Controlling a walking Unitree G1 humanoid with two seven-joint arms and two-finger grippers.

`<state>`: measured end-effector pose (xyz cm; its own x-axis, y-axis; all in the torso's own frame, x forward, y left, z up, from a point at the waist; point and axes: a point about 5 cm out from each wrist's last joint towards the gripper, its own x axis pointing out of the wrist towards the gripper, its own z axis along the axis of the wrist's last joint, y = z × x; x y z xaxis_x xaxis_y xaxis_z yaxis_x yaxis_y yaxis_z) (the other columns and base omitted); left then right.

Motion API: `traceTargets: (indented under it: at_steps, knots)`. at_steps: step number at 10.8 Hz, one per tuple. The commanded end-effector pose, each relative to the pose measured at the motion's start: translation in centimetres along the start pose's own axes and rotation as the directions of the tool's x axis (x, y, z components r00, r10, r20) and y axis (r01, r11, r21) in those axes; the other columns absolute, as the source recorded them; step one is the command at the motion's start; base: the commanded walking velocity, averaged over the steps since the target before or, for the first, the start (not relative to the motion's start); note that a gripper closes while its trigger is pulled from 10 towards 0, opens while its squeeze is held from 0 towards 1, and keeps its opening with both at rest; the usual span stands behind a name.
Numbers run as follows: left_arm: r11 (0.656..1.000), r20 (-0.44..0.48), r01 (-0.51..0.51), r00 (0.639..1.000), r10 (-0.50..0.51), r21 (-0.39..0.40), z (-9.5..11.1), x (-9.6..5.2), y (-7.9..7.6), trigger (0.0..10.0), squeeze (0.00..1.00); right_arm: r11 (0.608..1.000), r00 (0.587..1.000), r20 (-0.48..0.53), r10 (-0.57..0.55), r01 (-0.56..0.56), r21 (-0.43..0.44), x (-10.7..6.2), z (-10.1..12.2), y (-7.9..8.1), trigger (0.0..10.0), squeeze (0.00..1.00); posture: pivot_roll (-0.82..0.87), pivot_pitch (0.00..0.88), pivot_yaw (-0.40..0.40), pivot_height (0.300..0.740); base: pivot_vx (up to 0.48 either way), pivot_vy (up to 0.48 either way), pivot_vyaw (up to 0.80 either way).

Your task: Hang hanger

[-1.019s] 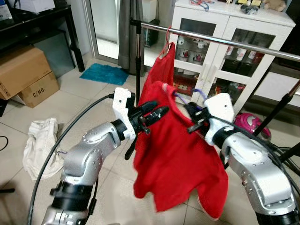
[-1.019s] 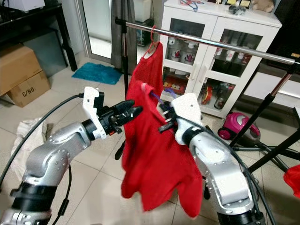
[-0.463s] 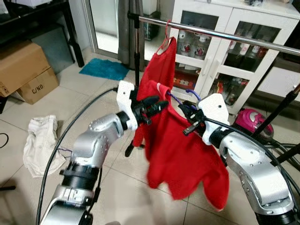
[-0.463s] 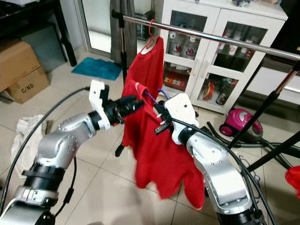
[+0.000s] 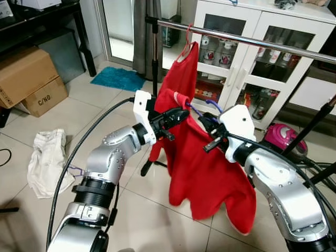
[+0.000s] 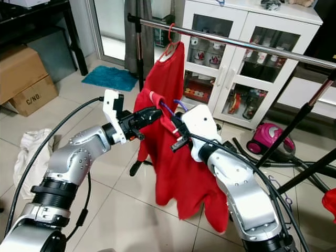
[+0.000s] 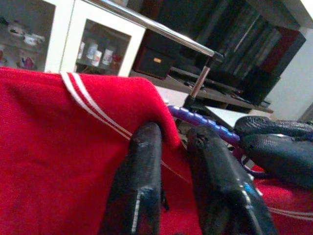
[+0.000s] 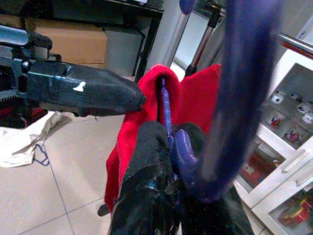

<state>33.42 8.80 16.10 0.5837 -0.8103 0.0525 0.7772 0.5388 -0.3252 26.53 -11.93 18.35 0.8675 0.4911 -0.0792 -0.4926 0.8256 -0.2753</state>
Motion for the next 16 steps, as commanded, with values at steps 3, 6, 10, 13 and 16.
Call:
traceTargets:
  at_steps: [3,6,10,13,16]
  knots:
    - [0.999,-0.042,0.012,0.999,-0.010,0.032,0.2,0.7,0.1,0.0,0.00,0.999,0.996,0.084,0.020,-0.018,-0.032,-0.1,1.9,0.3,0.0,0.00,0.06,0.000,-0.022,0.740,0.000,0.000,0.00]
    - [0.999,-0.048,-0.020,0.999,0.022,0.040,0.2,0.6,0.6,0.0,0.00,0.999,0.997,0.070,0.010,-0.008,-0.032,-0.1,1.7,0.2,0.0,0.00,0.06,0.000,-0.020,0.740,0.000,0.000,0.00]
    - [0.998,-0.013,-0.041,0.999,0.042,0.045,0.7,0.5,0.8,0.0,0.00,1.000,0.998,0.052,0.020,-0.021,0.007,-0.1,1.4,0.6,0.0,0.00,0.06,0.000,-0.019,0.740,0.000,0.000,0.00]
    - [0.999,0.027,-0.026,0.999,0.025,0.044,1.6,0.1,0.6,0.0,0.00,1.000,0.999,0.021,0.025,-0.025,-0.010,-0.2,0.9,0.6,0.0,0.00,0.07,0.000,-0.015,0.740,0.000,0.000,0.00]
    - [0.996,0.124,-0.049,0.992,0.040,0.076,3.9,-2.0,0.0,0.0,0.00,0.999,0.998,-0.059,0.026,-0.028,-0.021,-0.6,-0.5,0.6,0.0,0.00,0.07,0.001,-0.014,0.740,0.000,0.000,0.00]
